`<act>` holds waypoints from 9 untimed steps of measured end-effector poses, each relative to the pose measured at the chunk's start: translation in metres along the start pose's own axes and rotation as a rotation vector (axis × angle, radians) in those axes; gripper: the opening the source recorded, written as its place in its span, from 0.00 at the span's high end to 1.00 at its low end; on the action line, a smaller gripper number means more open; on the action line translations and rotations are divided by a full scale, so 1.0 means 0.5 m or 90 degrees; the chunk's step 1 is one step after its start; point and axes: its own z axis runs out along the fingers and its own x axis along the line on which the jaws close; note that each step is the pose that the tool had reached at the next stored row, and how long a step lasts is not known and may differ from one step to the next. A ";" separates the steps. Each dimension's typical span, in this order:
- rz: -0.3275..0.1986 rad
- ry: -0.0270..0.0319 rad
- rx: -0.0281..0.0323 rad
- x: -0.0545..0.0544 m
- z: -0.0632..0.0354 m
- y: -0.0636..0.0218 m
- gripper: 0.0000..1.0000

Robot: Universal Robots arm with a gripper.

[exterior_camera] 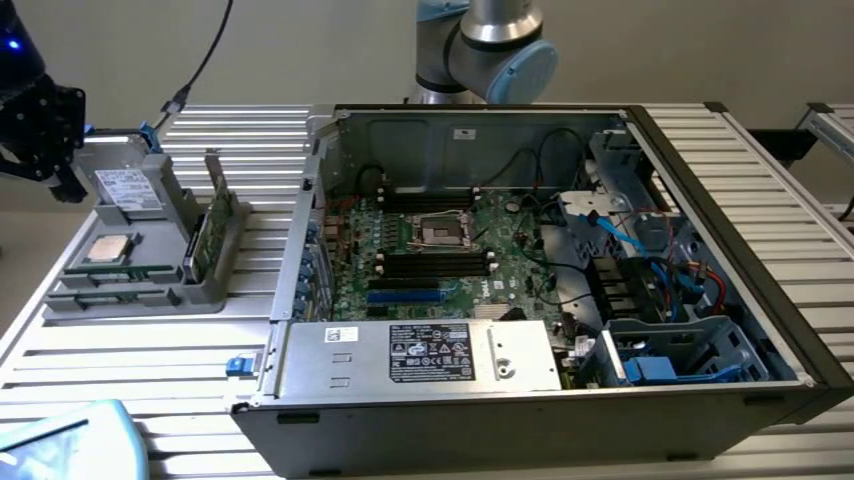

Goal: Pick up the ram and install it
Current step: 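Pick up the ram and move it above insertion slot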

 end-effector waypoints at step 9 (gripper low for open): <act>-0.105 0.0032 0.0043 0.000 0.006 0.000 0.90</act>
